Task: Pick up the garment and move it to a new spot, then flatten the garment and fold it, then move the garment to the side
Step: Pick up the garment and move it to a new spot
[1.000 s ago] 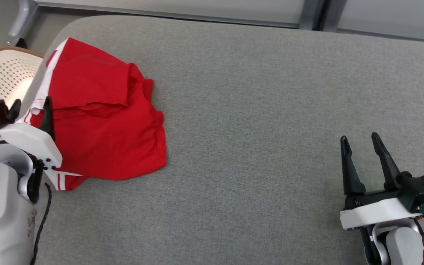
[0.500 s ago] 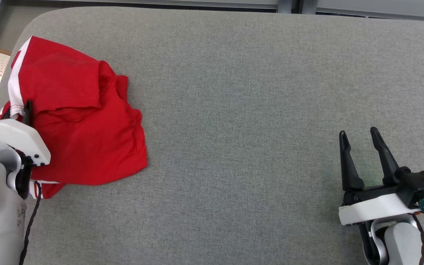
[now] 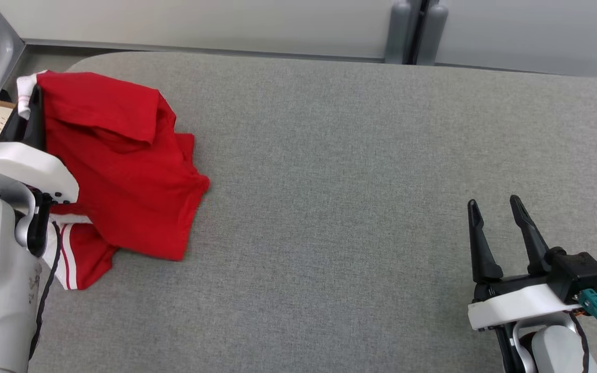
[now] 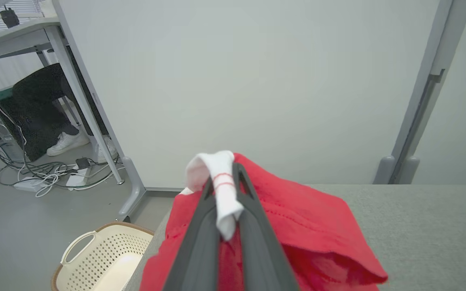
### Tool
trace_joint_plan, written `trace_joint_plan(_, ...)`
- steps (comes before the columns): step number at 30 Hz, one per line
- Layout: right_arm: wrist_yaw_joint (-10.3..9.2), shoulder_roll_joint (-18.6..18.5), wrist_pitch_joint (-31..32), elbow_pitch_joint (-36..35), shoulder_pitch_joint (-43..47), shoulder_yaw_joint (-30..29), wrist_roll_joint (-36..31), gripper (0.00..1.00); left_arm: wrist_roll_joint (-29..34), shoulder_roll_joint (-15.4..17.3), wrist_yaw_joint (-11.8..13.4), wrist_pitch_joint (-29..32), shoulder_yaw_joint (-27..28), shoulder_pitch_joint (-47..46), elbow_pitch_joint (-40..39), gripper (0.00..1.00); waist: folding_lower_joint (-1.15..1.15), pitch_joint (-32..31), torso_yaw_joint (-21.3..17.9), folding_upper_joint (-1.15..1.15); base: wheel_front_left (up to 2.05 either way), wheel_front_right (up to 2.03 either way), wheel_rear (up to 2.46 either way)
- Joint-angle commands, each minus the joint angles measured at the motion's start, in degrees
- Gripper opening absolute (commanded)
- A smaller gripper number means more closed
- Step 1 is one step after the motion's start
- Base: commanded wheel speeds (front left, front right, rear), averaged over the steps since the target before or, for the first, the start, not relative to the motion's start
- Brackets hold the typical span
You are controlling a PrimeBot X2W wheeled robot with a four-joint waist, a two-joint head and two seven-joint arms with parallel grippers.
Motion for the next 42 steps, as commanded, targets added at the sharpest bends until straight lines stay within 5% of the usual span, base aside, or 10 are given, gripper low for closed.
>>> trace_joint_plan(1, 0.0, -0.2, -0.1, -0.1, 0.6, -0.1, 0.3, 1.0, -0.5, 0.1, -0.4, -0.3, -0.3, -0.2, -1.2, 0.0, 0.0, -1.3, -0.4, 0.0, 0.0, 0.0, 0.0)
trace_joint_plan(15, 0.0, 0.6, -0.1, 0.4, 1.6, 0.7, 2.9, 1.0, -3.4, -3.4, 0.1, 10.2, -6.1, 3.5, -26.0, 0.0, 0.0, -6.9, -7.1, 0.0, 0.0, 0.0, 0.0)
trace_joint_plan(23, 0.0, 0.6, -0.1, 0.1, 0.8, 1.0, 4.9, 1.0, -3.2, -6.6, 3.0, 17.2, -9.2, 5.7, -35.6, 0.0, 0.0, -6.4, -14.0, 0.0, 0.0, 0.0, 0.0)
trace_joint_plan(35, 0.0, 0.6, -0.1, -0.4, -0.7, 1.3, 6.6, 1.0, -2.9, -13.7, 5.9, 15.5, -17.4, 5.1, -30.6, 0.0, 0.0, -3.2, -24.6, 0.0, 0.0, 0.0, 0.0)
trace_joint_plan(42, 0.0, 0.6, -0.1, -0.4, -2.2, 2.2, 8.5, 1.0, -5.8, -14.6, 8.5, 10.5, -19.0, -0.8, -26.1, 0.0, 0.0, -0.9, -30.1, 0.0, 0.0, 0.0, 0.0)
